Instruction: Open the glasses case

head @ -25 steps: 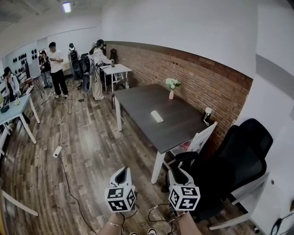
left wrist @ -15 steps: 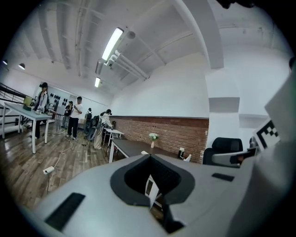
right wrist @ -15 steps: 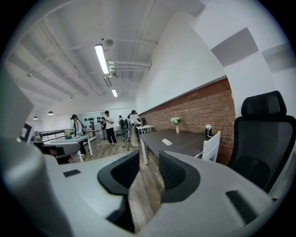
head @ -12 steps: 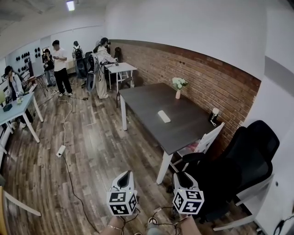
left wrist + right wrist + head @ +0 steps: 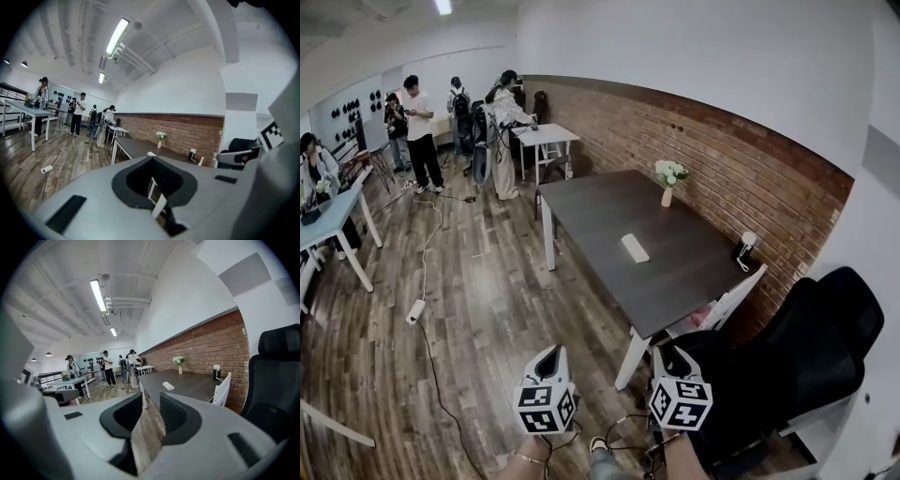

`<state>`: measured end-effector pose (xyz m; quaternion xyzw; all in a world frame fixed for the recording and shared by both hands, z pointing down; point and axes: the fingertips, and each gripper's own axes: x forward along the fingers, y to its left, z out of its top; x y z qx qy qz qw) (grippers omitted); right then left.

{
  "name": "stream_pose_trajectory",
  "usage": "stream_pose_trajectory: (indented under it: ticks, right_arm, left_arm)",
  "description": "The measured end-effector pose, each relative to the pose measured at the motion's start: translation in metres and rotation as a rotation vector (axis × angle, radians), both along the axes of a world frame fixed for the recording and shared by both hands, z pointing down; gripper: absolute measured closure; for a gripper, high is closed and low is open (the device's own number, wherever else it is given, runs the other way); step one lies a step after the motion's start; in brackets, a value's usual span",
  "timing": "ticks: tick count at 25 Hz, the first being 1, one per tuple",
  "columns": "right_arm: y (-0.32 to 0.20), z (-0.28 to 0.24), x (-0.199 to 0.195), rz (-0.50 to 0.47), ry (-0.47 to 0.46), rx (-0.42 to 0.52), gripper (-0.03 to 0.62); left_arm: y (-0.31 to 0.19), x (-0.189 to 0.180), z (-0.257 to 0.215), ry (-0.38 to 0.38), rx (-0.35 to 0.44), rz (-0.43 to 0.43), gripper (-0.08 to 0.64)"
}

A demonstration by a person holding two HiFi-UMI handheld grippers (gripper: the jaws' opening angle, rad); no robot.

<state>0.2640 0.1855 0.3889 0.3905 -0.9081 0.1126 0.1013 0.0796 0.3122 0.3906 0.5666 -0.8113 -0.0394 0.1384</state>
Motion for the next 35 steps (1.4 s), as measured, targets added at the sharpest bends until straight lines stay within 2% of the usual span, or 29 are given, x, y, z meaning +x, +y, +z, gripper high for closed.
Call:
stream_pose_trajectory:
  ticks: [6,15,25,30,35]
  right_arm:
    - [-0.074,-0.005,-0.04,-0.015,0.011,0.013,0.474]
    - [-0.175,0.006,-0.084,-0.04,0.022,-0.01,0.474]
    - [-0.235,0.032,-0.118,-0.051,0.002,-0.076,0.476]
    - [-0.261,0.05,-0.137,-0.028,0.024,-0.097,0.479]
    - [-0.3,0.059,-0.166,0.039,0.023,-0.114,0.479]
  left_arm:
    - [-0.069,-0.042,-0.006,0.007,0.015,-0.027,0.565]
    - [-0.171,-0.084,-0.003,0.007,0.01,-0.039,0.565]
    - [-0.238,-0.115,0.018,0.023,-0.03,-0.033,0.565]
    - [-0.272,-0.141,0.031,0.041,-0.028,-0.01,0.565]
    - [-0.325,-0.177,0.045,0.055,-0.041,0.068,0.565]
